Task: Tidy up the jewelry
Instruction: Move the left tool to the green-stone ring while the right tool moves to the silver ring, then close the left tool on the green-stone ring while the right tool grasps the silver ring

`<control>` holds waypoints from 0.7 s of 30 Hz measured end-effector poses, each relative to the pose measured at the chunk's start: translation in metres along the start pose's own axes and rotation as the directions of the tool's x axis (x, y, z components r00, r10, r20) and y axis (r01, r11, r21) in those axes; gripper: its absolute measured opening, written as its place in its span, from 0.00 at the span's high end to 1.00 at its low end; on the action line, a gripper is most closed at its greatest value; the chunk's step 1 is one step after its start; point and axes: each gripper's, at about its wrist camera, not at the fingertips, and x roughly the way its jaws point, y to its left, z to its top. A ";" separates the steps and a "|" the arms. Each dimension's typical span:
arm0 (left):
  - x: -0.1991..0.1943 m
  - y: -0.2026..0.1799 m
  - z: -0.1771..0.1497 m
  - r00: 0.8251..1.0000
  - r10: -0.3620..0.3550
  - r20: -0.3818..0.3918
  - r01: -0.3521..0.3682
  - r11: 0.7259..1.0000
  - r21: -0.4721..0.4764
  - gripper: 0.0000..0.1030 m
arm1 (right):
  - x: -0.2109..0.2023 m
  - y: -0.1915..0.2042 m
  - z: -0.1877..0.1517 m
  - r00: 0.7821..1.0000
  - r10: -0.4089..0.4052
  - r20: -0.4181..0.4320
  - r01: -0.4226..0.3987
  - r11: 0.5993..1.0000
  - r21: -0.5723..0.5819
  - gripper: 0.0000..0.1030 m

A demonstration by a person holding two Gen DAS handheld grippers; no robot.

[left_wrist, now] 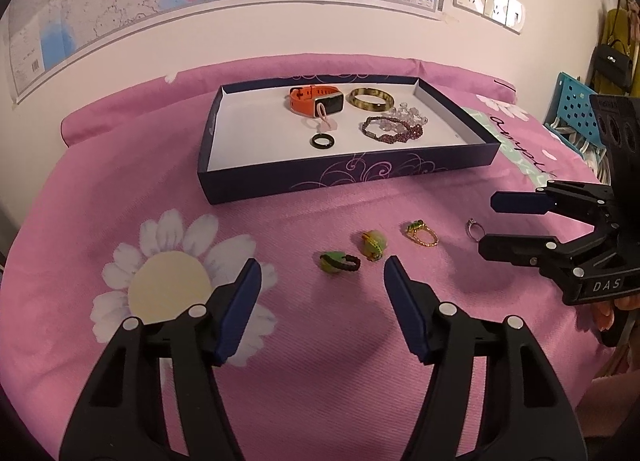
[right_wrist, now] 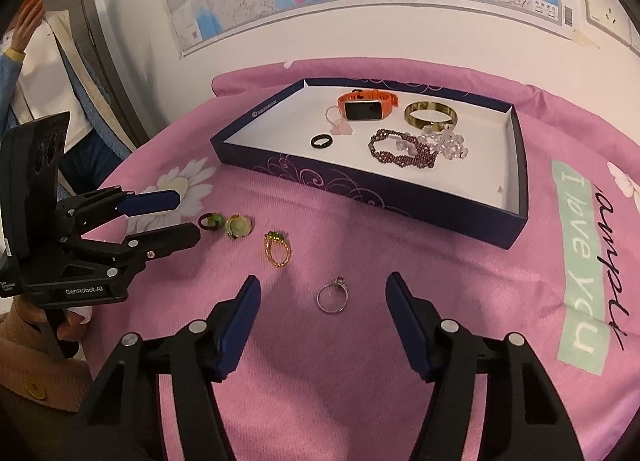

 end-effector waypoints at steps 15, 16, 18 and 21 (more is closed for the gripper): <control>0.014 0.001 0.003 0.998 -0.016 -0.057 0.016 1.000 -0.011 0.48 | 0.009 0.003 0.001 0.999 -0.014 -0.040 0.014 1.000 0.002 0.52; 0.015 0.001 0.003 0.998 -0.017 -0.061 0.016 1.000 -0.010 0.51 | 0.009 0.003 0.001 0.999 -0.016 -0.041 0.016 1.000 0.001 0.52; 0.018 0.001 0.004 0.997 -0.029 -0.070 0.028 1.000 -0.012 0.55 | 0.010 0.004 0.001 0.999 -0.024 -0.043 0.024 1.000 -0.006 0.52; 0.021 0.000 0.006 0.997 -0.027 -0.072 0.026 1.000 -0.009 0.57 | 0.011 0.006 0.001 0.998 -0.039 -0.046 0.039 0.999 -0.016 0.55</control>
